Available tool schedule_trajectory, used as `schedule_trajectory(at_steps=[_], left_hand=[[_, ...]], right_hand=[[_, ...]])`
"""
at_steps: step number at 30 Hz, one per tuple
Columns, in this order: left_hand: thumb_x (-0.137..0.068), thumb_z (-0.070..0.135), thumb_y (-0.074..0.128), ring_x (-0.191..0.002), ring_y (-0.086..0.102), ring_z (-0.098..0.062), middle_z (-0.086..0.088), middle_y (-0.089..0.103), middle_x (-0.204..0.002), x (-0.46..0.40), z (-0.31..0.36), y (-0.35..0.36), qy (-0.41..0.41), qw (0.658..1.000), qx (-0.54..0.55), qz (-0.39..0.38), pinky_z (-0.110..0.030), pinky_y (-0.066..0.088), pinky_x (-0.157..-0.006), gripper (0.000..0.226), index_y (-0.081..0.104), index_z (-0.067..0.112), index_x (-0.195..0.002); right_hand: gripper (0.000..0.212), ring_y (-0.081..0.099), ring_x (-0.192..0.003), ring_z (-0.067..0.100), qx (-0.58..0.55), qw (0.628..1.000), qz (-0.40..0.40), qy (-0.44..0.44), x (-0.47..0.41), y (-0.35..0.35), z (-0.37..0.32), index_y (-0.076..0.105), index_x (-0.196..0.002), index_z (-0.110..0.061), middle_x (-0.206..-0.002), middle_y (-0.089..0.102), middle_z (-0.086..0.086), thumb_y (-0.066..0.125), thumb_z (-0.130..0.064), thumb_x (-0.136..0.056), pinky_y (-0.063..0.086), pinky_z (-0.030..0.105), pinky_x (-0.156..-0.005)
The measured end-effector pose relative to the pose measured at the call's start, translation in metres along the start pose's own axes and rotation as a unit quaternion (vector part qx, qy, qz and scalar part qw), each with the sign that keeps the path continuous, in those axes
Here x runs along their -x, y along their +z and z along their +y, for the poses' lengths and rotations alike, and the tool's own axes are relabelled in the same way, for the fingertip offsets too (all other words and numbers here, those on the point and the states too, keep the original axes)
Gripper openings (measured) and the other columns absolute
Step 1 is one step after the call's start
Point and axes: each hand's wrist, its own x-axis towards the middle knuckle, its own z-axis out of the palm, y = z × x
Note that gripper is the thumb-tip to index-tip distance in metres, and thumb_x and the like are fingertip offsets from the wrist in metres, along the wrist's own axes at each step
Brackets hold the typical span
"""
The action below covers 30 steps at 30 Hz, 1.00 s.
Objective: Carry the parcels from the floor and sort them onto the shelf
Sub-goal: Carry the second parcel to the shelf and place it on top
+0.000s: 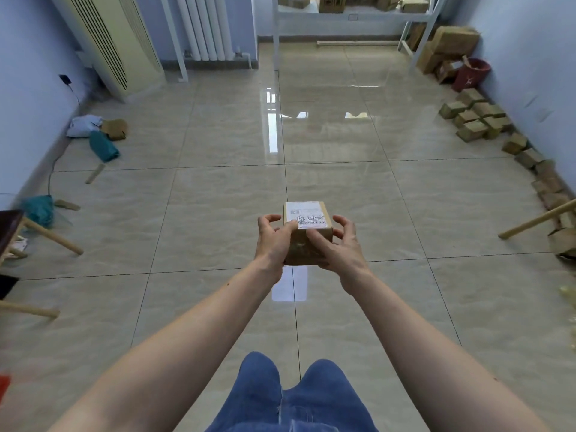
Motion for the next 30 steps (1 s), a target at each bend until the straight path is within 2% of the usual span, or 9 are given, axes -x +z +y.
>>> schedule_trajectory(at_steps=[4,6,10,13,17,19,22,25,30], left_hand=[[-0.070,0.038,0.065,-0.110,0.063,-0.030,-0.010,0.057,-0.127,0.004,0.001,0.001,0.020,1.000,0.003,-0.004,-0.054,0.057,-0.090,0.041,0.042,0.045,-0.103],[-0.073,0.031,0.065,-0.106,0.066,-0.029,-0.012,0.059,-0.125,0.007,0.004,-0.002,0.011,1.000,0.014,-0.014,-0.055,0.058,-0.088,0.047,0.041,0.040,-0.113],[-0.083,0.022,0.066,-0.087,0.061,-0.019,-0.005,0.062,-0.110,0.008,0.010,-0.008,-0.021,0.998,0.052,-0.039,-0.057,0.057,-0.086,0.055,0.037,0.034,-0.128],[-0.087,0.032,0.067,-0.096,0.061,-0.023,0.001,0.061,-0.104,0.009,0.014,-0.011,-0.046,0.996,0.058,-0.057,-0.056,0.055,-0.089,0.064,0.030,0.037,-0.138],[-0.084,0.033,0.071,-0.101,0.065,-0.030,-0.010,0.066,-0.119,0.012,0.016,-0.010,-0.070,0.993,0.071,-0.068,-0.044,0.056,-0.075,0.082,0.020,0.043,-0.147],[-0.084,0.030,0.071,-0.100,0.065,-0.028,-0.010,0.063,-0.126,0.015,0.015,-0.006,-0.061,0.992,0.094,-0.058,-0.043,0.056,-0.071,0.086,0.016,0.045,-0.148],[-0.083,0.028,0.072,-0.104,0.064,-0.029,-0.009,0.059,-0.131,0.018,0.012,0.002,-0.046,0.990,0.133,-0.030,-0.052,0.058,-0.076,0.088,0.015,0.047,-0.148],[-0.075,0.035,0.077,-0.109,0.065,-0.032,-0.010,0.054,-0.137,0.020,0.010,0.009,-0.038,0.989,0.140,-0.018,-0.062,0.057,-0.079,0.100,0.009,0.052,-0.146],[-0.073,0.045,0.078,-0.119,0.057,-0.033,-0.009,0.056,-0.136,0.017,0.015,0.005,-0.041,0.993,0.108,-0.035,-0.066,0.045,-0.095,0.098,0.016,0.039,-0.149]], right_hand=[[0.053,0.068,-0.094,0.018,-0.029,0.996,0.039,0.072,-0.005,0.010,-0.011,0.047,-0.125,-0.024,-0.117,0.067,0.001,0.071,-0.050,-0.085,0.057,0.051,-0.090],[0.051,0.069,-0.092,0.019,-0.026,0.996,0.049,0.069,-0.006,0.011,-0.014,0.049,-0.124,-0.022,-0.115,0.068,0.003,0.073,-0.043,-0.084,0.058,0.051,-0.089],[0.044,0.068,-0.083,0.018,-0.038,0.996,0.051,0.055,-0.002,0.007,-0.021,0.056,-0.123,-0.018,-0.108,0.070,0.005,0.073,-0.030,-0.085,0.057,0.037,-0.069],[0.038,0.066,-0.081,0.017,-0.046,0.997,0.032,0.047,0.001,0.001,-0.023,0.062,-0.119,-0.017,-0.100,0.070,0.002,0.072,-0.026,-0.084,0.054,0.034,-0.067],[0.035,0.066,-0.078,0.015,-0.054,0.998,0.014,0.034,0.004,-0.004,-0.025,0.062,-0.119,-0.019,-0.101,0.070,0.003,0.069,-0.020,-0.085,0.054,0.030,-0.062],[0.043,0.066,-0.085,0.015,-0.063,0.997,0.024,0.044,0.003,-0.003,-0.025,0.055,-0.125,-0.020,-0.111,0.069,0.004,0.071,-0.025,-0.085,0.055,0.035,-0.070],[0.078,0.065,-0.107,0.022,-0.057,0.993,0.038,0.097,0.002,0.001,-0.021,0.042,-0.135,-0.021,-0.122,0.066,0.004,0.079,-0.050,-0.072,0.052,0.052,-0.084],[0.094,0.071,-0.103,0.031,-0.110,0.986,0.021,0.124,0.005,0.003,-0.023,0.045,-0.132,-0.012,-0.117,0.069,0.012,0.085,-0.052,-0.058,0.061,0.057,-0.078],[0.094,0.072,-0.099,0.029,-0.112,0.987,0.038,0.112,0.003,-0.008,-0.028,0.051,-0.130,-0.008,-0.116,0.070,0.015,0.081,-0.051,-0.051,0.062,0.043,-0.061]])
